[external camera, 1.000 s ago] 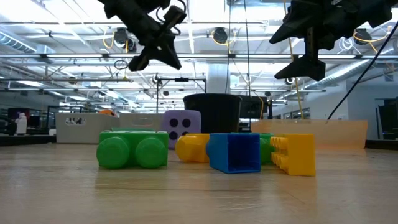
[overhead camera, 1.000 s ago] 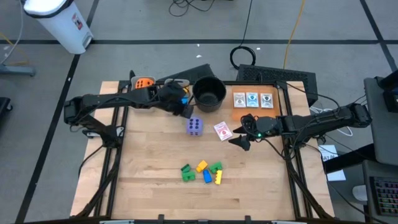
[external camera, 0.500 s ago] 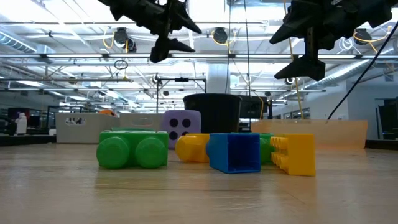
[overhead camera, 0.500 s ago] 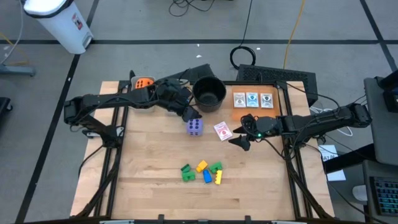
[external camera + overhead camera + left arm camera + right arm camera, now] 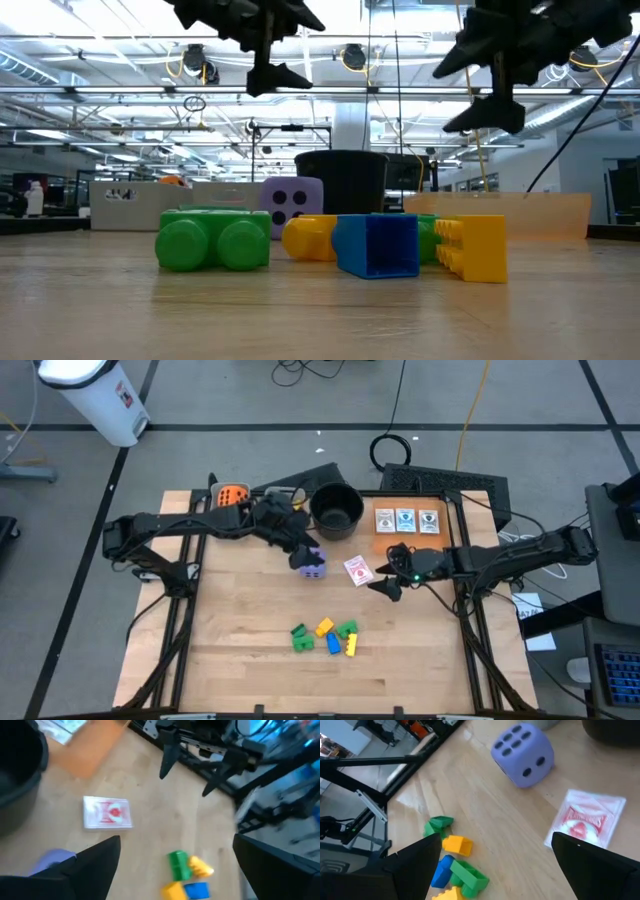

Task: Pick & Place Toys
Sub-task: Put the purple die into the left gray bin

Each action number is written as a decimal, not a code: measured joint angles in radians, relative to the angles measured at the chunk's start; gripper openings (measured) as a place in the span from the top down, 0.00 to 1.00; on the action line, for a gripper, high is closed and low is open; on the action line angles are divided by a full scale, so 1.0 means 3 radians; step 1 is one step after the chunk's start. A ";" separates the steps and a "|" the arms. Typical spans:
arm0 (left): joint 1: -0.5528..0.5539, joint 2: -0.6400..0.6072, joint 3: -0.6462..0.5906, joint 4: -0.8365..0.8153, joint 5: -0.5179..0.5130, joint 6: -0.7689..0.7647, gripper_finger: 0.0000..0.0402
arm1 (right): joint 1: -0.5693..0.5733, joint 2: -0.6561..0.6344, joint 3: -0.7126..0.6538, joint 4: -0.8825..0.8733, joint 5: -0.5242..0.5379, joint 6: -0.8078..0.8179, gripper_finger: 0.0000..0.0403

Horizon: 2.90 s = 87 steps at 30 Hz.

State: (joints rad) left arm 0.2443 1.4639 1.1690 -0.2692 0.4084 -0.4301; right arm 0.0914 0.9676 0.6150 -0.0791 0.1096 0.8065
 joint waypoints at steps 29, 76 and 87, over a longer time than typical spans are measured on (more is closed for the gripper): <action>-0.0385 0.0454 0.0005 -0.0889 -0.1098 0.2136 0.01 | 0.0001 0.0000 -0.0330 0.0620 0.0069 0.0165 0.07; -0.0002 0.1165 0.0429 -0.1140 -0.0894 0.2214 0.01 | 0.0000 0.0000 -0.0330 0.0573 0.0084 0.0223 0.07; -0.0025 0.1167 0.0423 -0.1130 -0.0887 0.2185 0.01 | 0.0000 0.0000 -0.0330 0.0573 0.0084 0.0238 0.07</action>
State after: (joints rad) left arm 0.2368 1.8141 1.2961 -0.6083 0.1422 0.2254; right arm 0.0914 0.9676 0.5159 0.0929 0.1349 0.8778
